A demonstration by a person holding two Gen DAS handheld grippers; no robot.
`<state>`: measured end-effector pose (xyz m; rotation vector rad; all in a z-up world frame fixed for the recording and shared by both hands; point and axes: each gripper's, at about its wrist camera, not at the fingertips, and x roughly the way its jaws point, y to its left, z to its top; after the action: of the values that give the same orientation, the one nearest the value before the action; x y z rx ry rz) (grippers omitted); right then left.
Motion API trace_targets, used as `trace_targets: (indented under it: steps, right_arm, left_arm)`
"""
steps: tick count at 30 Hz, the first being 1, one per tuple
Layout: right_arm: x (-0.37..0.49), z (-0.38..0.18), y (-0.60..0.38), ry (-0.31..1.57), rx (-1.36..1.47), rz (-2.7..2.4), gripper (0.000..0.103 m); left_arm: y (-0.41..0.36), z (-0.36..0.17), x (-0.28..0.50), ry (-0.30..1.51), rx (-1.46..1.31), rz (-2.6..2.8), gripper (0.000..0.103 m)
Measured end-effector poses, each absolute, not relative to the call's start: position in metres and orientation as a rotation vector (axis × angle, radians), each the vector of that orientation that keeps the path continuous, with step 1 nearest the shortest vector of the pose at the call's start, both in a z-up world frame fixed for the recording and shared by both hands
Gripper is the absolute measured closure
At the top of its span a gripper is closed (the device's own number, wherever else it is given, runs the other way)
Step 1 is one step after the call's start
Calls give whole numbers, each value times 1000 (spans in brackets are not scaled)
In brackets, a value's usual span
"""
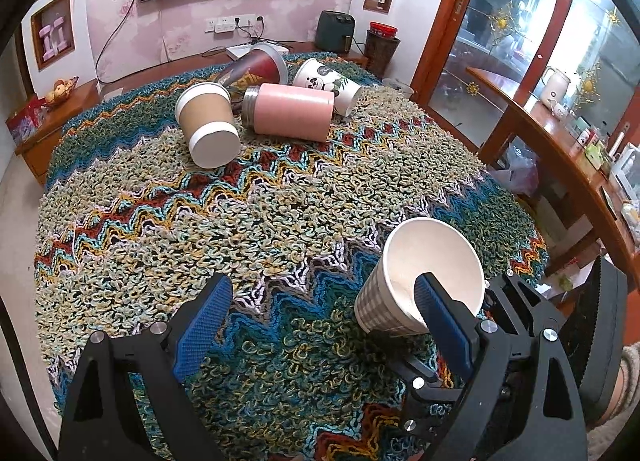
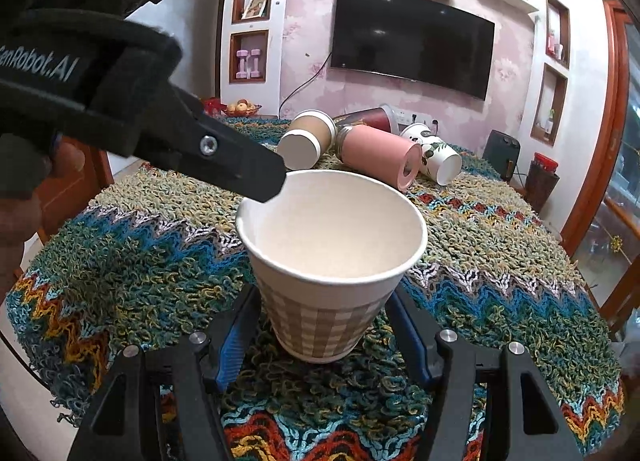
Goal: Flip cup upright
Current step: 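Rotate the right gripper to turn the checkered cup rim-up, then lower the upright checkered cup onto the blanket and open the right gripper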
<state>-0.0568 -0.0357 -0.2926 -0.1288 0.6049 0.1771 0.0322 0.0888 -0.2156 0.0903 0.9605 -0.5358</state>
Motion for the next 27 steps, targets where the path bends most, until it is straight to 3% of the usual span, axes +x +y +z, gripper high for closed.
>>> trace_targets:
  steps: [7,11,15,27]
  right_arm:
    - [-60,-293,-35,608,-134,177,38]
    - [-66,-288,-37,598,-125,182,30]
    - [-69,-281,-40,598,-115,186,30]
    - [-94,-235,-57,664,-130,222,30]
  left_arm:
    - [93,-220,32,985,58,-533,9]
    - [96,-218,29,985,33,-534,9]
    - [99,-212,23,982,20,-517,9]
    - [105,-166,-1,988,-18,-458,9]
